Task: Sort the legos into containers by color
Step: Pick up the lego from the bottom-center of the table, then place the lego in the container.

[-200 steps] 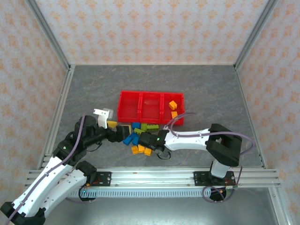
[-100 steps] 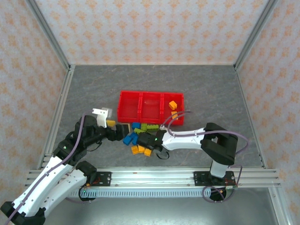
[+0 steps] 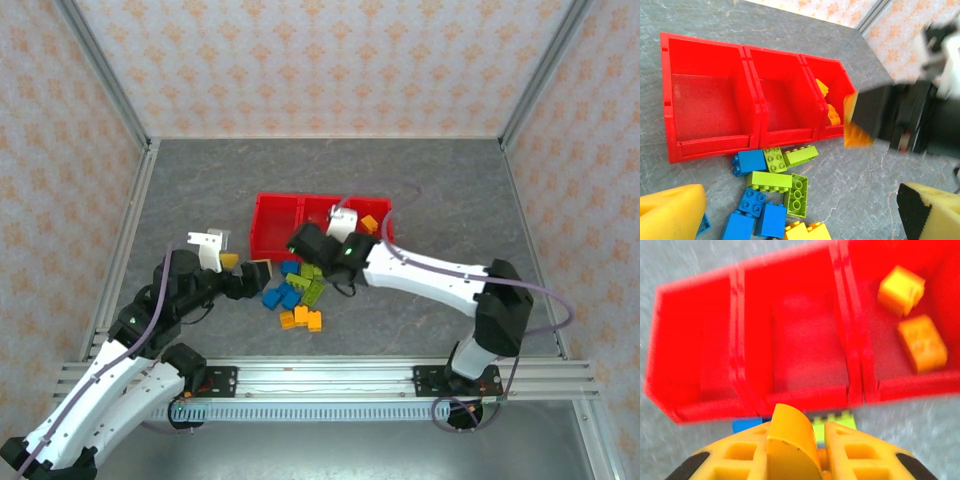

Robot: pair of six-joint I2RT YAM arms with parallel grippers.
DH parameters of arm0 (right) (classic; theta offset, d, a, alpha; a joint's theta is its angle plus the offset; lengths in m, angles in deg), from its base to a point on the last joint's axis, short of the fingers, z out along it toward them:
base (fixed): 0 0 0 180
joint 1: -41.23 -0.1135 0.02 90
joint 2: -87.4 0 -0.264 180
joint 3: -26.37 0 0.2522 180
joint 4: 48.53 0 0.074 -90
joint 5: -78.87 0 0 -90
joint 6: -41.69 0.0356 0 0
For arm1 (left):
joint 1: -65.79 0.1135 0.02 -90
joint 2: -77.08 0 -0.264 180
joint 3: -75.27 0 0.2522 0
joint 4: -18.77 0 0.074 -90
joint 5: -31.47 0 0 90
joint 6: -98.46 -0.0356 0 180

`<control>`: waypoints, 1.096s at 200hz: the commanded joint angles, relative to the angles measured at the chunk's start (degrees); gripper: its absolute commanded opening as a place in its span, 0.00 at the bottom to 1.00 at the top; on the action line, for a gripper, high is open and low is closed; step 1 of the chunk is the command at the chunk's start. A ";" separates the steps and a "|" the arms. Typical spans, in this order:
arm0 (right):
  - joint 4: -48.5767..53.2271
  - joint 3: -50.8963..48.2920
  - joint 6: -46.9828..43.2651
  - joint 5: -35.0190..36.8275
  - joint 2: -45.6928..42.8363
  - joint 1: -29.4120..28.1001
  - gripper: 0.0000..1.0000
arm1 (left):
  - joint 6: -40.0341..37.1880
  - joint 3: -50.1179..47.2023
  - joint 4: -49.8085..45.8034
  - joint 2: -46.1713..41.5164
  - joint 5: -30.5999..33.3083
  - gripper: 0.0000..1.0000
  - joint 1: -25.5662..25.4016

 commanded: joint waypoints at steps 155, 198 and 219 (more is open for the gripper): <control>-11.40 -3.31 -38.45 -11.14 8.97 22.00 0.20 | -0.03 0.66 -0.05 1.24 -0.17 0.99 -0.50; -12.92 -5.71 -37.32 -13.24 10.66 22.09 0.24 | -0.17 0.51 0.07 1.49 -0.59 0.99 -0.51; -13.03 -6.07 -36.93 -13.71 10.61 22.09 0.30 | -0.26 0.56 0.10 1.86 -1.04 0.99 -0.47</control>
